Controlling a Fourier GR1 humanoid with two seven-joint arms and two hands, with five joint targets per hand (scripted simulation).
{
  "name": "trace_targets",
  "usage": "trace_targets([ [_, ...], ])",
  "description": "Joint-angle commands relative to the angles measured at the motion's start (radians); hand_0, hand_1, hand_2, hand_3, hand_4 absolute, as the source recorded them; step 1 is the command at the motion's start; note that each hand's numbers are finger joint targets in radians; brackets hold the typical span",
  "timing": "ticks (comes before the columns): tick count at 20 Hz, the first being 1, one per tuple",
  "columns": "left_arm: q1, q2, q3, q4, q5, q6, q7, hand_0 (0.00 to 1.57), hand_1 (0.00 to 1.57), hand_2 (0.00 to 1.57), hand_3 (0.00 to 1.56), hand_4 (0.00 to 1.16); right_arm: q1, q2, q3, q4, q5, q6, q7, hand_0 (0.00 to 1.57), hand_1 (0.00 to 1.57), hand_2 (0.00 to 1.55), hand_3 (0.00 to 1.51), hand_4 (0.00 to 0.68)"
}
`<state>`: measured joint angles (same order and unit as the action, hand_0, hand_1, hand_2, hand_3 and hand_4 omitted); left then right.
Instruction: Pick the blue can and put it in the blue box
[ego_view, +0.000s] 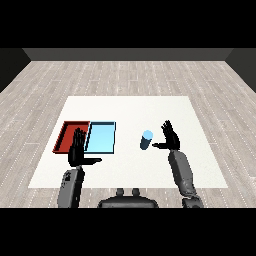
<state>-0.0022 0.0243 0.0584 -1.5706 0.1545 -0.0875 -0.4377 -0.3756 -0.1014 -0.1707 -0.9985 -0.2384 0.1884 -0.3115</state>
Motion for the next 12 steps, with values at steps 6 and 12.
trace_targets([
  [6, -0.045, -0.002, 0.000, 0.010, 0.005, 0.019, 0.017, 0.00, 0.00, 0.00, 0.00, 0.00, 0.031, 0.065, 0.059, 0.024, 0.024, -0.033, -0.040, 0.00, 0.00, 0.00, 0.00, 0.000],
  [12, -0.001, 0.042, 0.019, -0.067, 0.033, -0.014, 0.061, 0.00, 0.00, 0.00, 0.00, 0.00, -0.051, 0.037, 0.037, 0.225, 0.044, 0.003, -0.147, 0.00, 0.00, 0.00, 0.00, 0.000],
])
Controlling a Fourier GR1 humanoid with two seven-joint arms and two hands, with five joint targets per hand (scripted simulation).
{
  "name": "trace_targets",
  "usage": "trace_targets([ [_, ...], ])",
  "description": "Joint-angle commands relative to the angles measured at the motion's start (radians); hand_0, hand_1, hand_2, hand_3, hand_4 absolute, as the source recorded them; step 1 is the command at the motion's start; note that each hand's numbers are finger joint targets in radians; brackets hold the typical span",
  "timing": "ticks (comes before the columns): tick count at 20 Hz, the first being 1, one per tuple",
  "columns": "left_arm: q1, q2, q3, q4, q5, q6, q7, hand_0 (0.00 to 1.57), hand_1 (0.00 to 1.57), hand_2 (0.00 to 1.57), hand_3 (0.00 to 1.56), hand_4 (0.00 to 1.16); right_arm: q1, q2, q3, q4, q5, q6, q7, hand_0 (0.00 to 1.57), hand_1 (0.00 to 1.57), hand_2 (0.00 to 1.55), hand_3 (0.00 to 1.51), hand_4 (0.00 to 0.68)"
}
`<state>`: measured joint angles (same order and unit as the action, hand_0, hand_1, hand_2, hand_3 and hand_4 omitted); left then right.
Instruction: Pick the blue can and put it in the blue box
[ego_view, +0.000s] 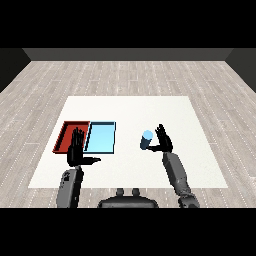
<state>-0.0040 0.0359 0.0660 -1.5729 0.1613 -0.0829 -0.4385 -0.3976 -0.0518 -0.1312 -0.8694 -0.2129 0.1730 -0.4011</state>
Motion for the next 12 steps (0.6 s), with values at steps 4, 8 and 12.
trace_targets([
  [4, -0.003, -0.008, -0.003, 0.009, -0.017, 0.019, -0.016, 0.00, 0.00, 0.00, 0.00, 0.00, -0.121, 0.015, -0.026, 0.210, -0.012, 0.008, -0.077, 0.00, 0.00, 0.00, 0.00, 0.000],
  [8, -0.085, 0.029, 0.040, 0.048, 0.014, 0.003, 0.020, 0.00, 0.00, 0.00, 0.00, 0.00, -0.046, 0.014, 0.006, 0.146, 0.000, 0.014, -0.064, 0.00, 0.00, 0.00, 0.00, 0.000],
  [12, 0.018, 0.001, -0.006, -0.067, -0.013, 0.014, 0.011, 0.00, 0.00, 0.00, 0.00, 0.00, -0.116, 0.047, 0.014, 0.175, 0.014, -0.028, -0.077, 0.00, 0.00, 0.00, 0.00, 0.000],
])
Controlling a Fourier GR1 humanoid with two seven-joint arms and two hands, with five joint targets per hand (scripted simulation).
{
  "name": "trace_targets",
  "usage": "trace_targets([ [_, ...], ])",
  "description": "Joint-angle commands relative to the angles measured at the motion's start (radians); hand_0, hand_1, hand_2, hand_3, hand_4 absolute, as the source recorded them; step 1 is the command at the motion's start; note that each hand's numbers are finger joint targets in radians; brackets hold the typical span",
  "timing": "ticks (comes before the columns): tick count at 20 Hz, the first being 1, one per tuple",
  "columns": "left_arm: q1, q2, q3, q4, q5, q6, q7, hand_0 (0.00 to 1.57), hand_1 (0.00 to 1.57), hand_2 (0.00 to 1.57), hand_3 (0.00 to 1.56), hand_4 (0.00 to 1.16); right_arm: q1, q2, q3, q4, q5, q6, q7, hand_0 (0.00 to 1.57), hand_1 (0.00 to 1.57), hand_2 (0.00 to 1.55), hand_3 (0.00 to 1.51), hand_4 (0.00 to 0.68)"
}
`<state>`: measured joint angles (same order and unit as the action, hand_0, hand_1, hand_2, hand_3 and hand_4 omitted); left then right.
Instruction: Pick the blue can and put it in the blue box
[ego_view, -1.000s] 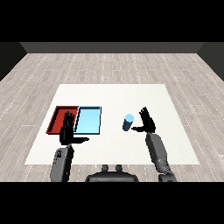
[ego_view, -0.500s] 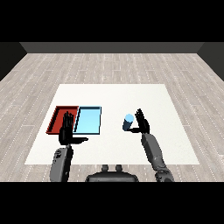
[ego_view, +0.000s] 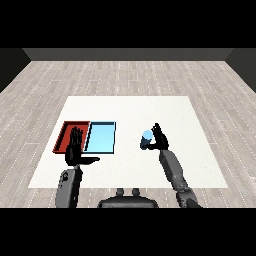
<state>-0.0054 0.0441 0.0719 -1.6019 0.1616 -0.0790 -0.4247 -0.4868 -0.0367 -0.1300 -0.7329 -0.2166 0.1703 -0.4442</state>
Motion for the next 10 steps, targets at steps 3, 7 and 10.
trace_targets([
  [3, 0.027, -0.012, -0.016, 0.005, -0.024, 0.003, -0.030, 0.00, 0.00, 0.00, 0.00, 0.00, -0.013, -0.001, 0.010, -0.023, -0.011, -0.018, 0.027, 0.00, 0.00, 0.00, 0.00, 0.000],
  [7, 0.015, -0.011, 0.000, 0.057, -0.016, -0.007, -0.064, 0.00, 0.00, 0.00, 0.00, 0.00, -0.105, -0.024, -0.009, 0.187, -0.006, 0.031, -0.073, 0.00, 0.00, 0.00, 0.00, 0.000],
  [10, 0.067, 0.006, -0.013, -0.081, -0.002, -0.011, 0.033, 0.00, 0.00, 0.00, 0.00, 0.00, -0.112, 0.029, 0.015, 0.143, 0.006, -0.036, -0.044, 0.00, 0.00, 0.00, 0.00, 0.000],
])
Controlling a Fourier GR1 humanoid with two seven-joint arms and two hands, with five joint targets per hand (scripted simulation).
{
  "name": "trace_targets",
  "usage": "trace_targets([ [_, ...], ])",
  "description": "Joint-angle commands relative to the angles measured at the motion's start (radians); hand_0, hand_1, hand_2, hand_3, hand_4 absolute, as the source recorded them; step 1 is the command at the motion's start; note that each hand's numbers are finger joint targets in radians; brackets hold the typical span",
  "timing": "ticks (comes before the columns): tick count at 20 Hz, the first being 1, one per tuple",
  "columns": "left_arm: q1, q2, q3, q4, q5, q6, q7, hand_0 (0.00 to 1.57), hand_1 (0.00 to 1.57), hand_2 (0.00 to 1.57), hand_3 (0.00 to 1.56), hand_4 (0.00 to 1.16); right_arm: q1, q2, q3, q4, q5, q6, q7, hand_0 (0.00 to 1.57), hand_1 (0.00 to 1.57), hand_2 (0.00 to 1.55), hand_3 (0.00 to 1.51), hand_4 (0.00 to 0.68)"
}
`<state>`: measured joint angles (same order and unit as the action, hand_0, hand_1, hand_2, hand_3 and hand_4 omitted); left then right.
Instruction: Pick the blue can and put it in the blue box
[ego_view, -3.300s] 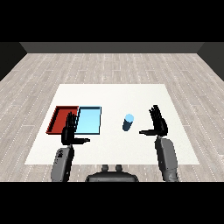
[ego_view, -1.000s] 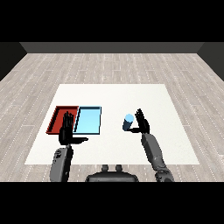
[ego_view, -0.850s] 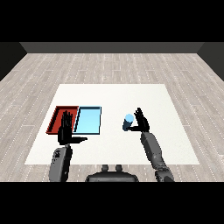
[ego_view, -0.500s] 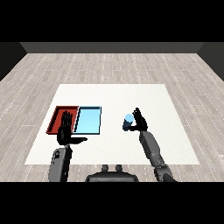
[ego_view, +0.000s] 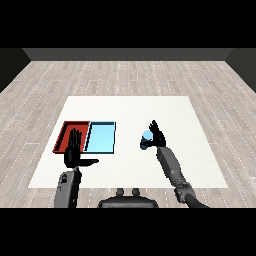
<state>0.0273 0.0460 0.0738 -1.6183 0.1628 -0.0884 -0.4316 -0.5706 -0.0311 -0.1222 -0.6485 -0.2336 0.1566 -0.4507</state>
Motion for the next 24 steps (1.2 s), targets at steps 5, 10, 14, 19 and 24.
trace_targets([
  [5, -0.017, 0.004, 0.015, 0.039, 0.007, -0.010, -0.017, 0.00, 0.00, 0.00, 0.00, 0.00, -0.012, 0.030, 0.031, 0.003, 0.021, -0.025, 0.024, 0.00, 0.00, 0.00, 0.00, 0.000],
  [10, -0.031, 0.021, 0.039, 0.050, 0.023, -0.020, -0.021, 0.00, 0.00, 0.00, 0.00, 0.00, -0.101, 0.018, -0.018, 0.186, 0.002, 0.017, -0.066, 0.00, 0.00, 0.00, 0.00, 0.000],
  [14, -0.029, -0.004, 0.007, -0.002, 0.004, 0.010, 0.007, 0.00, 0.00, 0.00, 0.00, 0.00, -0.090, 0.030, -0.006, 0.225, 0.026, -0.008, -0.134, 0.00, 0.00, 0.00, 0.00, 0.000],
  [19, -0.159, 0.008, 0.042, 0.051, 0.015, 0.053, 0.074, 0.00, 0.00, 0.00, 0.00, 0.00, -0.080, 0.013, 0.028, 0.120, 0.016, -0.105, -0.041, 1.34, 1.34, 1.39, 1.33, 0.397],
  [24, 0.038, 0.006, -0.001, -0.051, 0.038, -0.038, 0.020, 0.00, 0.00, 0.00, 0.00, 0.00, -0.088, 0.010, 0.061, 0.172, 0.057, -0.186, -0.027, 1.56, 1.56, 1.48, 1.44, 0.676],
])
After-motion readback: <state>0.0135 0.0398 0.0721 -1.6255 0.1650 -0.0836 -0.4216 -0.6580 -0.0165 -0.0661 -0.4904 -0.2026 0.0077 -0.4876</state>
